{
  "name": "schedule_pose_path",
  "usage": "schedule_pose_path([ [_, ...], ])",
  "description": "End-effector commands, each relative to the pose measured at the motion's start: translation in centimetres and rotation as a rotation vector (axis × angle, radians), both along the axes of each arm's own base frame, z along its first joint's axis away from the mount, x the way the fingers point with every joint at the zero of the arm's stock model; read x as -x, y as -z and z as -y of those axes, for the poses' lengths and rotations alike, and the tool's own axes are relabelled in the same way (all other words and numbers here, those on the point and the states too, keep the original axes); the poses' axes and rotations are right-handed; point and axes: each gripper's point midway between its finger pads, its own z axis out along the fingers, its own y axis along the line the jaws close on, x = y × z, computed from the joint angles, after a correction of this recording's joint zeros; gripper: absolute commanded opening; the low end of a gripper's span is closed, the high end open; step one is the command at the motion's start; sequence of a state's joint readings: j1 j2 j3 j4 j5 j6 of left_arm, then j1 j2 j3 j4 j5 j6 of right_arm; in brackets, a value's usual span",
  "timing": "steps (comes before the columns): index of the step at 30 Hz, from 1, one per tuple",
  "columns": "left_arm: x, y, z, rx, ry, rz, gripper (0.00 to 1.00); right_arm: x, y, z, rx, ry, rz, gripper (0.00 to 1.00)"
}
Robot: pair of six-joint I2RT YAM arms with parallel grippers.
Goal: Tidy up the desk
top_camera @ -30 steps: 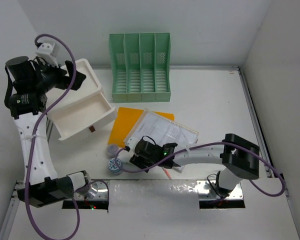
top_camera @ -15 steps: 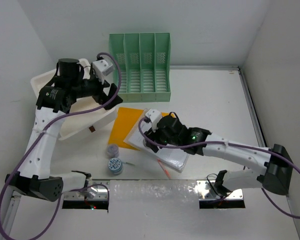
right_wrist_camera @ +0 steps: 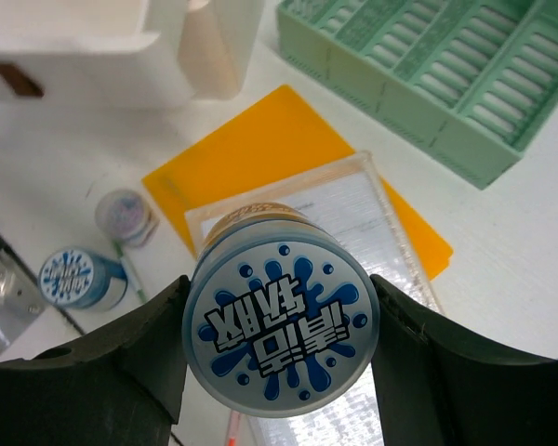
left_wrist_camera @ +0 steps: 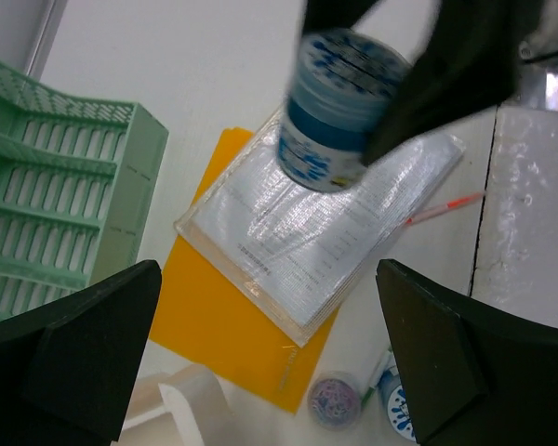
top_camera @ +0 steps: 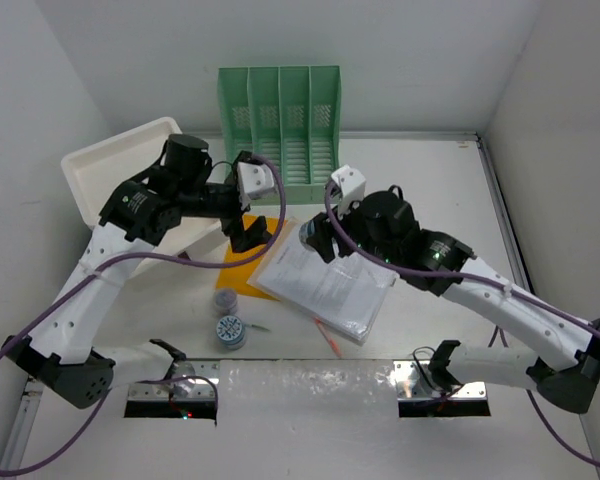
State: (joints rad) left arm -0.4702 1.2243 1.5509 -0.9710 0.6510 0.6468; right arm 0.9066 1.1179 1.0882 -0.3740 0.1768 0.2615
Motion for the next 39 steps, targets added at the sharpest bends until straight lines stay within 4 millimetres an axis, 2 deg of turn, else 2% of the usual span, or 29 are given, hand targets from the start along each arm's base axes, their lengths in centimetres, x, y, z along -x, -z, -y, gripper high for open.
schedule_pose_path([
  [1,1.7,0.7,0.1,-0.038,0.101,0.104,1.00,-3.1,-4.7,0.6,-0.095,0.050,0.043,0.00],
  [2,2.3,0.5,-0.1,-0.035,0.116,0.135,1.00,-3.7,-5.3,0.0,-0.111,0.030,0.030,0.00],
  [3,2.5,1.2,-0.2,-0.043,0.132,0.140,1.00,-4.6,-5.6,0.5,-0.123,0.046,0.023,0.00],
  [4,2.7,1.1,-0.4,-0.041,0.133,0.168,0.99,-5.0,-6.1,0.2,-0.151,0.044,0.013,0.00],
  [5,2.4,-0.2,-0.5,-0.008,0.113,0.241,1.00,-5.4,-6.8,-0.4,-0.178,0.021,0.009,0.00],
  [7,1.8,0.1,-0.6,0.000,0.070,0.250,1.00,-5.6,-7.9,-1.7,-0.235,-0.004,0.011,0.00],
  [9,0.4,0.2,0.0,0.016,0.026,0.254,1.00,-5.8,-8.1,-3.1,-0.271,-0.039,-0.014,0.00],
  [11,-0.6,-0.2,0.9,0.047,-0.010,0.265,1.00,-6.1,-9.1,-4.0,-0.322,-0.050,-0.020,0.00],
  [14,-1.5,-0.4,1.9,0.056,-0.053,0.296,1.00,-6.1,-9.0,-5.3,-0.349,-0.084,-0.063,0.00],
  [16,-1.8,-0.9,2.2,0.063,-0.067,0.319,1.00,-6.1,-8.9,-5.5,-0.349,-0.085,-0.081,0.00],
  [20,-2.3,0.1,2.7,0.021,-0.082,0.329,1.00,-5.7,-9.3,-5.8,-0.377,-0.108,-0.080,0.00],
  [24,-3.0,-0.6,3.0,0.032,-0.113,0.361,1.00,-5.5,-9.3,-6.5,-0.400,-0.135,-0.099,0.00],
  [30,-4.4,1.3,3.2,-0.009,-0.146,0.359,1.00,-5.0,-9.4,-7.3,-0.436,-0.178,-0.122,0.00],
  [36,-4.8,1.5,3.3,-0.004,-0.173,0.350,0.99,-4.6,-9.5,-7.6,-0.458,-0.199,-0.136,0.00],
  [38,-4.7,1.1,3.5,0.011,-0.166,0.350,0.88,-4.6,-9.2,-7.7,-0.451,-0.200,-0.147,0.00],
  [39,-4.6,1.0,3.6,0.020,-0.167,0.342,0.77,-4.6,-8.8,-7.7,-0.450,-0.199,-0.153,0.00],
])
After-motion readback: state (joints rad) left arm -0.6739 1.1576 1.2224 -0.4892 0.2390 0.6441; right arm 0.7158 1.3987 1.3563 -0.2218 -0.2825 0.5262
